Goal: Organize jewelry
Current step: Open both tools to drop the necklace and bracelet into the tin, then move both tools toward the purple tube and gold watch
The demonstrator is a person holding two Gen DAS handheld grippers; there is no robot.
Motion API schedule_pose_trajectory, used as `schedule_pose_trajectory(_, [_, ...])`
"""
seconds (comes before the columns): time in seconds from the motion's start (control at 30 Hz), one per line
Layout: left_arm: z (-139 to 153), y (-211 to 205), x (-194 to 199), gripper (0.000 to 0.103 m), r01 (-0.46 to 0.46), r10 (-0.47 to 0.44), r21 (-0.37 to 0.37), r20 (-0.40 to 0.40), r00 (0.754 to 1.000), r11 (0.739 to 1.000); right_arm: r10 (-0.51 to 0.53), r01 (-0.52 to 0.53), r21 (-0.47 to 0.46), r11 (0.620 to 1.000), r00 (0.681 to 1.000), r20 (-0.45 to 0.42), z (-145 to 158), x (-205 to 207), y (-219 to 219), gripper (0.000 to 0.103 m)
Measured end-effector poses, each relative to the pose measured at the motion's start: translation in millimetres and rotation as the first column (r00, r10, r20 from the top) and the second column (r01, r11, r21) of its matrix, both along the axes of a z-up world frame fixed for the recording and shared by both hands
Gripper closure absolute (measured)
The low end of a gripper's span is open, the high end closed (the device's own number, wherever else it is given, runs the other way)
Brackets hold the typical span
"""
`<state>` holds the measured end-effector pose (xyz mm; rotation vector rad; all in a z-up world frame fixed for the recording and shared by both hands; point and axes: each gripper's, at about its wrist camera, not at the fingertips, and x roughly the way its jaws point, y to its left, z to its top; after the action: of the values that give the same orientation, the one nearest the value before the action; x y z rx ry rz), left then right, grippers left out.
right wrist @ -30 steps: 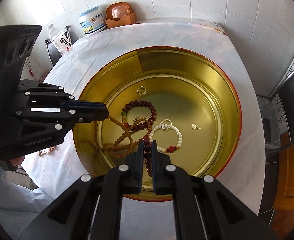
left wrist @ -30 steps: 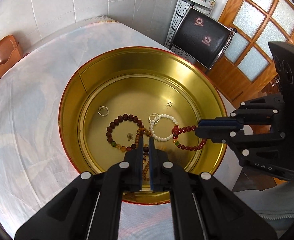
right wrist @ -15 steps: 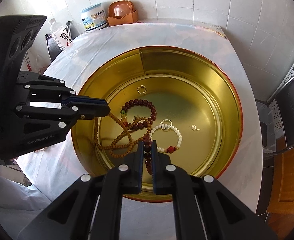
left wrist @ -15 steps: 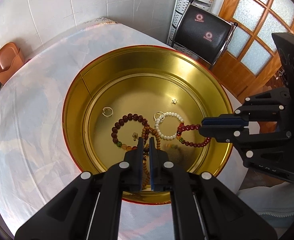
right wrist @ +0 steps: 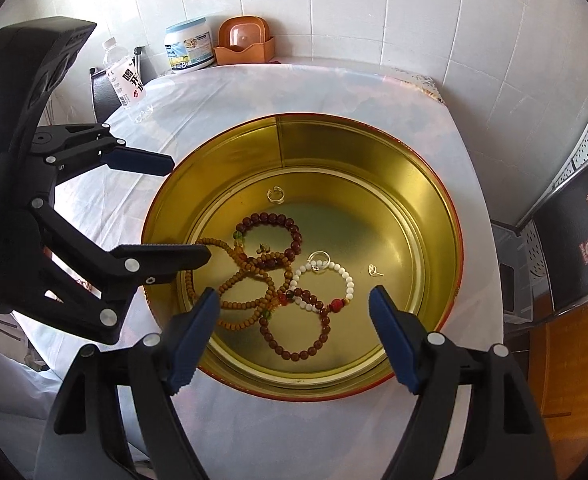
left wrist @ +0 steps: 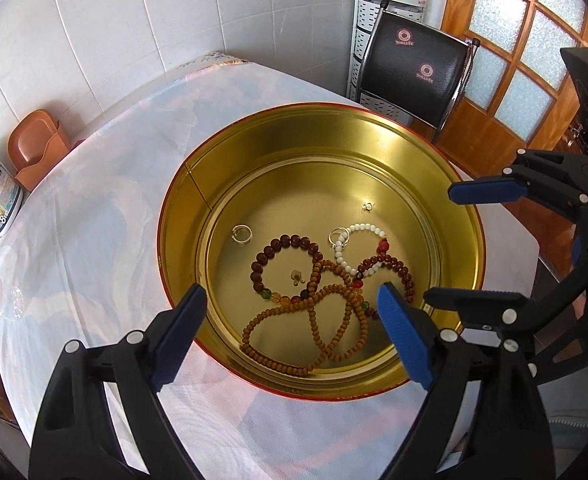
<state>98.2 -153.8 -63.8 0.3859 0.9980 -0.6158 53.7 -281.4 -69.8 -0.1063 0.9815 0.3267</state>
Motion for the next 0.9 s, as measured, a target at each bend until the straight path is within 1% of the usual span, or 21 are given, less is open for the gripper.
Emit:
schedule_pose_trajectory(0.17, [6, 9, 0, 0.018, -0.036, 0.036, -0.009, 0.008, 0.999, 0.999, -0.010, 0.010, 0.008, 1.000, 1.000, 0.003, 4, -4, 0, 0.025])
schedule_pose_trajectory(0.2, [9, 12, -1, 0.018, -0.049, 0.049, -0.016, 0.011, 0.999, 0.999, -0.010, 0.010, 0.012, 1.000, 1.000, 0.007, 6, -6, 0, 0.023])
schedule_pose_trajectory(0.23, [13, 17, -2, 0.018, -0.065, 0.066, -0.026, 0.016, 0.998, 0.998, -0.009, 0.009, 0.019, 1.000, 1.000, 0.011, 8, -8, 0, 0.019])
schedule_pose_trajectory(0.27, [17, 22, -3, 0.018, -0.082, 0.083, -0.037, 0.020, 0.996, 0.996, -0.009, 0.009, 0.032, 0.999, 1.000, 0.017, 10, -11, 0, 0.017])
schedule_pose_trajectory(0.33, [27, 37, -7, 0.018, -0.125, 0.127, -0.072, 0.022, 0.992, 0.990, -0.001, -0.003, 0.089, 0.996, 0.999, 0.037, 18, -17, 0, 0.011])
schedule_pose_trajectory(0.4, [39, 57, -13, 0.018, -0.183, 0.187, -0.108, 0.031, 0.982, 0.977, 0.015, -0.025, 0.168, 0.985, 0.998, 0.060, 27, -24, 1, 0.010])
schedule_pose_trajectory(0.47, [51, 81, -24, 0.018, -0.254, 0.262, -0.137, 0.047, 0.964, 0.957, 0.035, -0.053, 0.239, 0.969, 0.996, 0.079, 35, -30, 5, 0.010])
schedule_pose_trajectory(0.53, [62, 105, -37, 0.018, -0.323, 0.335, -0.154, 0.060, 0.940, 0.934, 0.065, -0.092, 0.290, 0.952, 0.993, 0.100, 42, -36, 13, 0.010])
schedule_pose_trajectory(0.6, [70, 131, -52, 0.018, -0.388, 0.402, -0.155, 0.073, 0.913, 0.909, 0.098, -0.132, 0.319, 0.939, 0.988, 0.119, 48, -40, 23, 0.010])
schedule_pose_trajectory(0.63, [72, 144, -59, 0.018, -0.421, 0.434, -0.145, 0.080, 0.897, 0.896, 0.116, -0.151, 0.330, 0.932, 0.986, 0.123, 50, -41, 30, 0.010])
schedule_pose_trajectory(0.73, [69, 183, -79, 0.018, -0.513, 0.523, -0.114, 0.076, 0.849, 0.851, 0.181, -0.212, 0.338, 0.917, 0.976, 0.121, 54, -44, 56, 0.010])
schedule_pose_trajectory(0.8, [62, 207, -92, 0.018, -0.563, 0.570, -0.096, 0.065, 0.819, 0.821, 0.235, -0.259, 0.336, 0.906, 0.965, 0.114, 55, -47, 77, 0.010])
schedule_pose_trajectory(0.83, [57, 218, -97, 0.018, -0.578, 0.583, -0.077, 0.059, 0.810, 0.812, 0.261, -0.282, 0.331, 0.900, 0.959, 0.109, 55, -48, 87, 0.010])
schedule_pose_trajectory(0.9, [43, 233, -104, 0.018, -0.590, 0.592, -0.040, 0.041, 0.805, 0.806, 0.313, -0.328, 0.317, 0.890, 0.945, 0.100, 52, -51, 110, 0.010])
